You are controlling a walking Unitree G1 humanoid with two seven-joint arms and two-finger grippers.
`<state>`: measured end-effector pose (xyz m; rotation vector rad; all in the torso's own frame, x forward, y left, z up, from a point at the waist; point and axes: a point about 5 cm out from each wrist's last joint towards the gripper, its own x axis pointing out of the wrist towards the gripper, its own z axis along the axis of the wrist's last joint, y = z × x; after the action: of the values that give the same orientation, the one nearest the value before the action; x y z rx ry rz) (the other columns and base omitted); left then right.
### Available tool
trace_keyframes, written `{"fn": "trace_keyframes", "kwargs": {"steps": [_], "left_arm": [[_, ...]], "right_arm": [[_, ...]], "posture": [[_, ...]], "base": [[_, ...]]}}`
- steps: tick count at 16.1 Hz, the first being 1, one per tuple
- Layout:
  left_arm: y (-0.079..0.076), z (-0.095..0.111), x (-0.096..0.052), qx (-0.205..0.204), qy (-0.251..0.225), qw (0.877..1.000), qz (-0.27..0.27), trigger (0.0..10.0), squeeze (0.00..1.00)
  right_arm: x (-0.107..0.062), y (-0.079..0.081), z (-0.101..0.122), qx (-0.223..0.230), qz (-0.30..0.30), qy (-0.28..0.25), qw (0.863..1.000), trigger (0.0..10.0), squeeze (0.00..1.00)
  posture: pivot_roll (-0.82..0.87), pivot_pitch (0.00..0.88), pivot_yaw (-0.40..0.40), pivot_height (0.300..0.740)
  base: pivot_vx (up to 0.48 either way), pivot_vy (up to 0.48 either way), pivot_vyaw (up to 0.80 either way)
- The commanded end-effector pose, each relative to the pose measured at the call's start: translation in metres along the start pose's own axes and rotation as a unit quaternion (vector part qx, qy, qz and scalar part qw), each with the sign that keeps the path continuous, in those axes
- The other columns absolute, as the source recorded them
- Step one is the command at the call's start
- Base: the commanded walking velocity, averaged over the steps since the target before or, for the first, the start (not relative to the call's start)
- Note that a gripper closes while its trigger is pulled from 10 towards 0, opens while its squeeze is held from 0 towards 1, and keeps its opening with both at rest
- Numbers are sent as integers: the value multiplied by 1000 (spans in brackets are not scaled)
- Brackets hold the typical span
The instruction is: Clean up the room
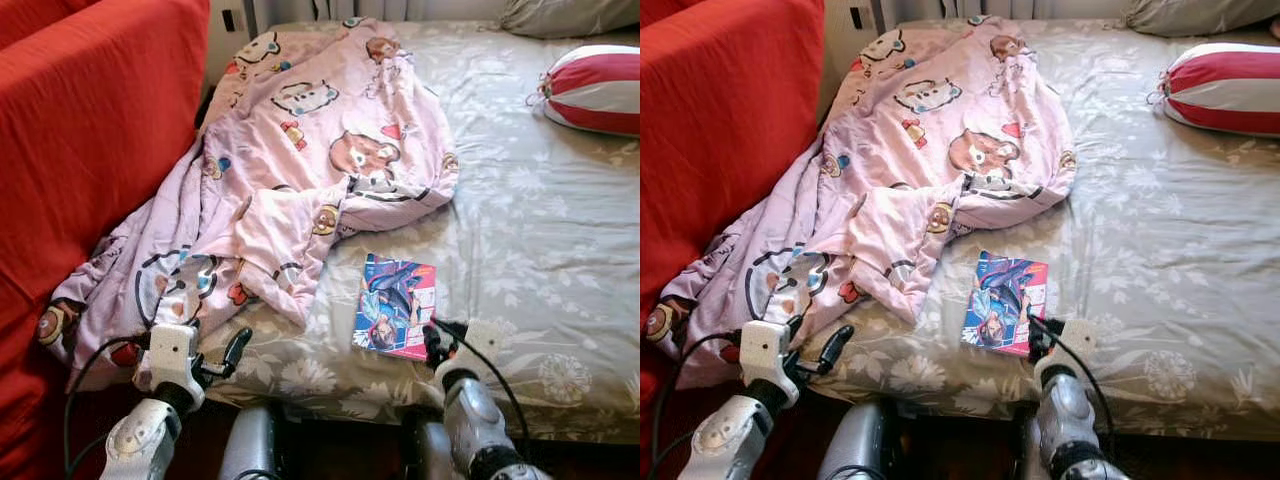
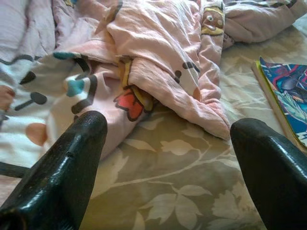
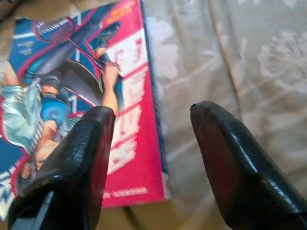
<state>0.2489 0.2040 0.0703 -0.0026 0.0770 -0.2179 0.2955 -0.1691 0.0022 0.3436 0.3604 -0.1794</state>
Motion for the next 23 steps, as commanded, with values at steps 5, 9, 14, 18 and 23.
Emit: {"fn": "trace_keyframes", "kwargs": {"steps": [5,9,14,18,23], "left_arm": [[5,-3,-8,9,28,1000,7,10000,0],[0,1,-12,11,28,1000,2,10000,0],[2,4,-12,13,29,999,7,10000,0],[2,5,-10,13,32,999,9,10000,0],[1,10,-4,13,27,1000,7,10000,0]], "right_arm": [[-4,-7,-14,69,-7,43,997,10000,0],[-8,0,-26,77,8,72,994,10000,0],[-10,3,-34,92,15,88,992,10000,0],[-12,6,-39,158,22,98,982,10000,0],[-11,6,-36,213,26,91,973,10000,0]], "posture": [[174,229,56,601],[193,242,64,601],[197,244,65,601],[192,245,71,601],[197,243,75,601]], "base": [[0,0,0],[0,0,0],[0,0,0],[0,0,0],[0,0,0]]}}
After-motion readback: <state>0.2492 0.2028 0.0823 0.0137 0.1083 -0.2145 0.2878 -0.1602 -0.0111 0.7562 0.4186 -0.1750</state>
